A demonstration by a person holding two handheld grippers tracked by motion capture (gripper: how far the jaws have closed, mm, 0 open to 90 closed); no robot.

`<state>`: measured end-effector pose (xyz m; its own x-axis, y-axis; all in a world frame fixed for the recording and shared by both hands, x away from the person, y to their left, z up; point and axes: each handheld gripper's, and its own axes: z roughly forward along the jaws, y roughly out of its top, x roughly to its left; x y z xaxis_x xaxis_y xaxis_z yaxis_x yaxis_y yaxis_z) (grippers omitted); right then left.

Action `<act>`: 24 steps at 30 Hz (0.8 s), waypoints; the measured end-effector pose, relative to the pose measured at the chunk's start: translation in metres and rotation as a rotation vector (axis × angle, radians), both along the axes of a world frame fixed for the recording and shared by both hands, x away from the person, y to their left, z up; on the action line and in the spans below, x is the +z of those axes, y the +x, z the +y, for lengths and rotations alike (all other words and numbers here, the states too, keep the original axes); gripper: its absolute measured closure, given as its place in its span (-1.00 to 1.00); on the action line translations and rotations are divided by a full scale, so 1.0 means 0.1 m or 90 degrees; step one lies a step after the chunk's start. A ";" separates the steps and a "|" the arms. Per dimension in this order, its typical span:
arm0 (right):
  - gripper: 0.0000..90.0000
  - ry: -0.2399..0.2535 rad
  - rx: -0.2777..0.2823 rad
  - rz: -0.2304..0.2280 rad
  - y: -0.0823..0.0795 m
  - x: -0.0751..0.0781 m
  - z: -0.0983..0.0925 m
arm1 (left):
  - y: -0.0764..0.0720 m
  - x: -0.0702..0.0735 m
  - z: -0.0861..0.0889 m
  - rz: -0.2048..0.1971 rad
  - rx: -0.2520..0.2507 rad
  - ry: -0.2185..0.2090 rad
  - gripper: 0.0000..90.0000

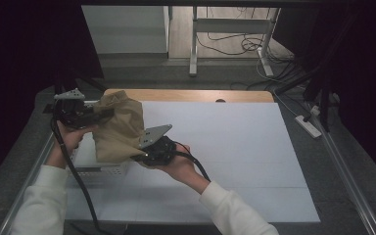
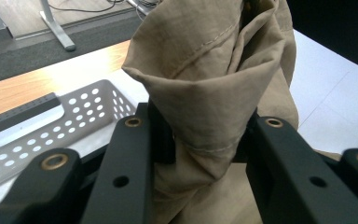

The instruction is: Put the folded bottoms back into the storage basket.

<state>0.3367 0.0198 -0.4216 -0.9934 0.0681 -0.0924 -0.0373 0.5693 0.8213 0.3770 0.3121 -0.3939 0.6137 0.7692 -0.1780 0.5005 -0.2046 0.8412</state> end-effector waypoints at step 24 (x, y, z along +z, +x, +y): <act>0.75 0.005 0.009 0.010 0.06 0.00 0.30 | 0.01 0.03 0.25 0.005 0.024 0.022 0.53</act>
